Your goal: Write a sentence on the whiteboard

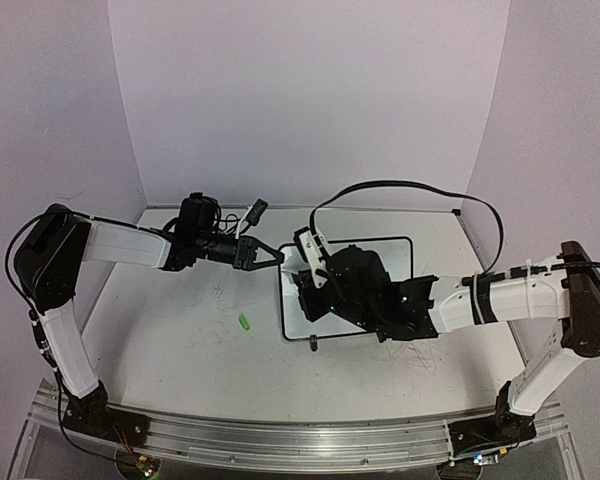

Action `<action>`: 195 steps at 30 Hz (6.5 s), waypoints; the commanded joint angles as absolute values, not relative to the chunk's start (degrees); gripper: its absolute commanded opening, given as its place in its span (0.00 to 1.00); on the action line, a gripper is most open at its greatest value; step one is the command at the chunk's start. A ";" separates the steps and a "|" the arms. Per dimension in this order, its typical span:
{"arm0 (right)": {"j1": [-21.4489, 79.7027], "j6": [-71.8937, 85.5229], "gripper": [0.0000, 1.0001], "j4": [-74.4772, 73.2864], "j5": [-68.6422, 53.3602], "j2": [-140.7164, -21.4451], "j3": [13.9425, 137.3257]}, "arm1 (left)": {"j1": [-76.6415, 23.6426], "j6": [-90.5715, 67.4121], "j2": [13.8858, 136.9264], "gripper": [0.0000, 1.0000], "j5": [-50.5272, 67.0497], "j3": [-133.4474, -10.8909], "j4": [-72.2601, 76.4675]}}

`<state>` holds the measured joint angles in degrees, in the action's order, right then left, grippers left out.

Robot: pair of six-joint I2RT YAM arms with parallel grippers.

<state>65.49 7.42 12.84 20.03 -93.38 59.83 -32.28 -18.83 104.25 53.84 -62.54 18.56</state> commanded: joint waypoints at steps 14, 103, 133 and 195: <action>65.67 8.60 0.00 13.62 24.47 -91.52 60.75 | -32.78 -20.21 102.66 0.00 54.66 -62.67 19.42; 65.13 15.68 0.00 10.55 24.12 -96.86 59.20 | -33.31 -20.13 101.49 0.00 54.78 -62.52 19.42; 64.29 13.42 0.00 15.29 24.07 -93.98 60.55 | -33.31 -20.04 101.39 0.00 54.83 -62.38 19.42; 63.69 17.02 0.00 10.72 29.19 -93.03 58.35 | -33.49 -20.04 101.34 0.00 54.94 -62.46 19.42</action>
<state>64.27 15.83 12.34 25.93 -95.13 59.33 -32.75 -19.07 103.90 52.42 -62.52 18.57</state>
